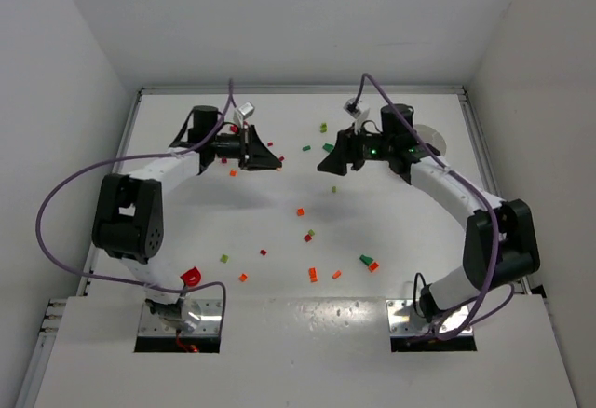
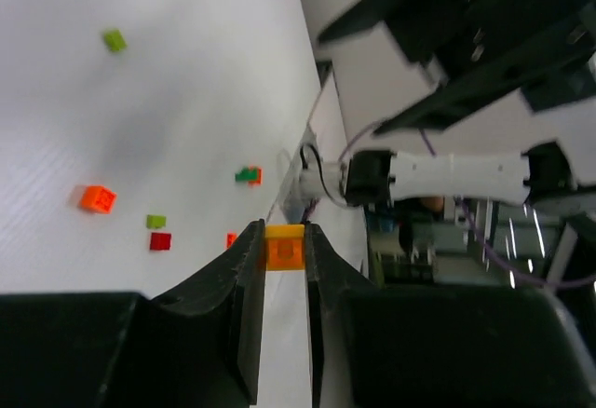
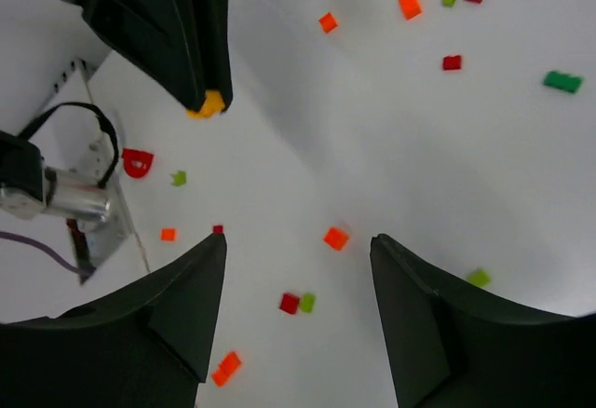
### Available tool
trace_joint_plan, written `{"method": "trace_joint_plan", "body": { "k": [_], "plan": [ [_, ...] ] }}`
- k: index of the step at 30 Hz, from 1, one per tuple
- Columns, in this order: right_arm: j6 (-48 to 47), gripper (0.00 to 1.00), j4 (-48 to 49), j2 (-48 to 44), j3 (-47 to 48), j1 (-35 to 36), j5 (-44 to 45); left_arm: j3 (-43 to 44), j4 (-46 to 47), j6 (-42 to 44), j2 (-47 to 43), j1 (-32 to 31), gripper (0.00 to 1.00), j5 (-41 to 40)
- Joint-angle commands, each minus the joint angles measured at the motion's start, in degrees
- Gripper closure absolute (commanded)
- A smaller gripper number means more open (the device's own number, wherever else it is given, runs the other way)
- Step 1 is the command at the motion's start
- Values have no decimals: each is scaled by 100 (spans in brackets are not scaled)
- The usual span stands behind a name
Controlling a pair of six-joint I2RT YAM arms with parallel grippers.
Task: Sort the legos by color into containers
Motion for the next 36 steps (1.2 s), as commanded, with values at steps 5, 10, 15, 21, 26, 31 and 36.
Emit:
{"method": "trace_joint_plan", "body": {
  "k": [5, 10, 15, 21, 26, 31, 36],
  "plan": [
    [1816, 40, 861, 373, 308, 822, 1075, 346, -997, -783, -755, 610, 100, -1659],
    [2008, 44, 807, 998, 986, 1156, 1330, 346, -1316, -1450, -966, 610, 100, -2539],
    [2816, 46, 1132, 1596, 1470, 1446, 1436, 170, -1317, -2102, -1018, 610, 100, -2681],
    [3897, 46, 1720, 2001, 1409, 1631, 1331, 223, -1317, -2462, -966, 663, 100, -2734],
    [4530, 46, 2116, 2220, 1409, 1754, 1392, 47, -1062, -3042, -825, 663, 100, -2514],
    [4716, 45, 2178, 2449, 1743, 1877, 1506, -5, -1115, -3043, -825, 663, 100, -2619],
    [4602, 47, 2030, 2625, 2058, 2035, 1699, -5, -1115, -3096, -773, 663, 100, -2619]
  ]
}}
